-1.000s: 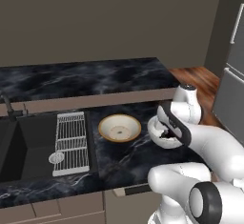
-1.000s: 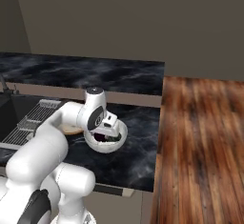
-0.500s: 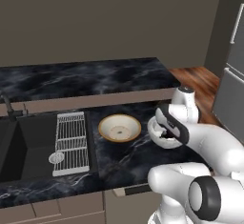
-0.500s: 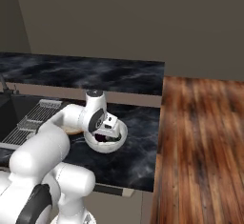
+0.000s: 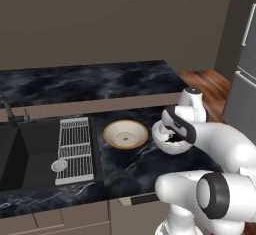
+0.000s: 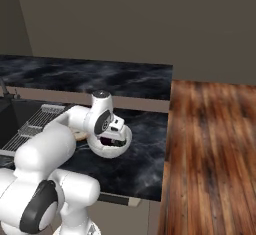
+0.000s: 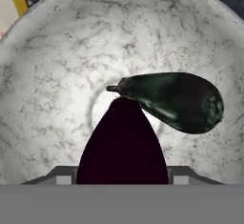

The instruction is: Pick the eggplants from the cabinet and place them in one bowl. Pick the avocado from the sink and place it in the other bowl.

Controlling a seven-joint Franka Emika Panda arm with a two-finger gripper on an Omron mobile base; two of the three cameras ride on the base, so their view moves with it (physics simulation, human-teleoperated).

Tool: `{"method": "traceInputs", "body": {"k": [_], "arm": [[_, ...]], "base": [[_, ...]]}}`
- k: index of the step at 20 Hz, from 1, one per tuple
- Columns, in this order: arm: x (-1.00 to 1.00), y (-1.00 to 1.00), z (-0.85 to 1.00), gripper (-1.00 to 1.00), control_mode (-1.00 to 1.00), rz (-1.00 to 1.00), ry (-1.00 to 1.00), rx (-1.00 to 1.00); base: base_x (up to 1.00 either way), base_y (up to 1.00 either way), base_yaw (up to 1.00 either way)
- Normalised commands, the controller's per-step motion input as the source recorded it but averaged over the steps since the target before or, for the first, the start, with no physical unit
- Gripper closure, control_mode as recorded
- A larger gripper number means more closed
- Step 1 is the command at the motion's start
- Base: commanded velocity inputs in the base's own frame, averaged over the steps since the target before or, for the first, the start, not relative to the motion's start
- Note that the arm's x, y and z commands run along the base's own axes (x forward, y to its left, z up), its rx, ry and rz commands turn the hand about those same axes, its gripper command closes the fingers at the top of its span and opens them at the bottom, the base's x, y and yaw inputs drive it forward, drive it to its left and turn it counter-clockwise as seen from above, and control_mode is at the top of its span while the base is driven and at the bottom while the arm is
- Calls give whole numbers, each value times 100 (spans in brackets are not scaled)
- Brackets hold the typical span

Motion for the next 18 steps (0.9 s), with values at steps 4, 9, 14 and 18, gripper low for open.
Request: {"method": "traceInputs", "body": {"k": [4,9,14,18], "arm": [[0,0,0,-100,-100,0,2,0],[0,0,0,-100,-100,0,0,0],[-11,0,25,-100,-100,0,-5,0],[-65,0,66,-100,-100,0,-17,0]], "base": [[0,0,0],[0,0,0],[0,0,0],[0,0,0]]}}
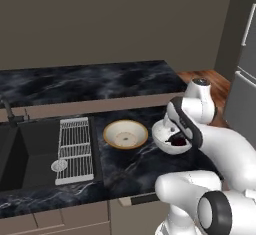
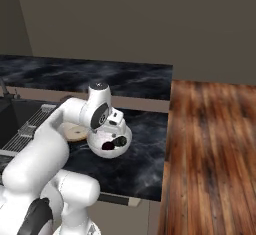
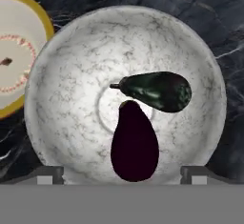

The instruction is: Pick the eggplants from the cabinet and place them in one bowl. Pick the avocado from the sink and place it in the other bowl.

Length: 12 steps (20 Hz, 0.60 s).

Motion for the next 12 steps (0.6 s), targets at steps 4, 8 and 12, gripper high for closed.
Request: {"method": "traceInputs", "body": {"k": [4,8,12], "arm": [[-94,0,72,-100,-100,0,-15,-1],[-100,14,59,-100,-100,0,-4,-6],[-100,18,61,-100,-100,0,2,-8]], "base": [[0,0,0],[0,0,0],[0,0,0]]}}
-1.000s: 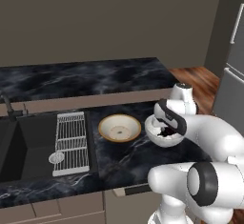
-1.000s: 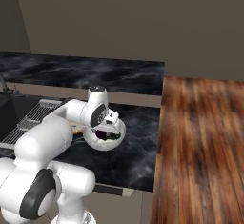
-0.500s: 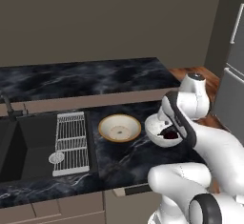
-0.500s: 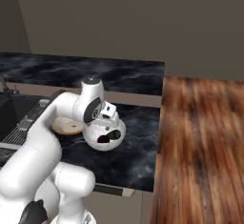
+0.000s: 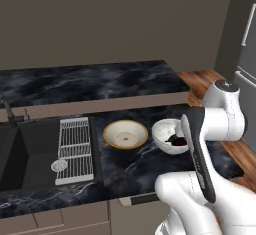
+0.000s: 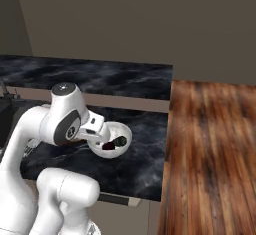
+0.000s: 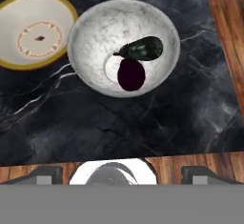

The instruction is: Pick the eggplants from the cabinet and place them in one bowl. Pick the avocado from the sink and place it in the other bowl.

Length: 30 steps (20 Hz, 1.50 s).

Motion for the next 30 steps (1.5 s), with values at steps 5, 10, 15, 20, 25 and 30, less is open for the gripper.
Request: {"method": "traceInputs", "body": {"k": [5,10,15,20,25,30], "arm": [[-73,3,46,-100,-100,1,11,-2],[-47,0,7,-100,-100,6,2,0],[-20,0,6,-100,-100,1,2,1],[-12,0,0,-100,100,0,0,0],[0,0,0,-100,100,0,0,0],[0,0,0,-100,100,0,0,0]], "base": [[0,0,0],[0,0,0],[0,0,0],[-35,11,0],[-44,88,0],[3,100,0]]}}
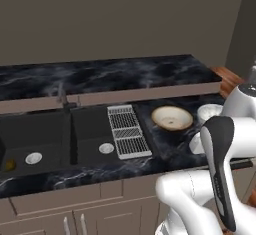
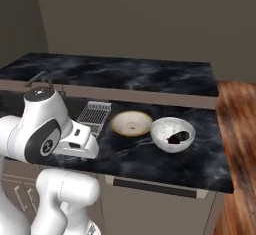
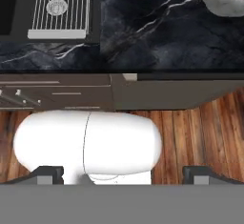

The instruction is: Pick the eggplants from the cabinet and place them in one bowl. Pick the avocado from the sink and place it in the other bowl.

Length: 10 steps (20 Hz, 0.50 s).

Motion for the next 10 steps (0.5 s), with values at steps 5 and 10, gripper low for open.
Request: {"method": "traceInputs", "body": {"k": [5,10], "arm": [[0,0,0,-100,100,0,0,0],[0,0,0,-100,100,0,0,0]], "base": [[6,88,2],[12,79,3]]}}
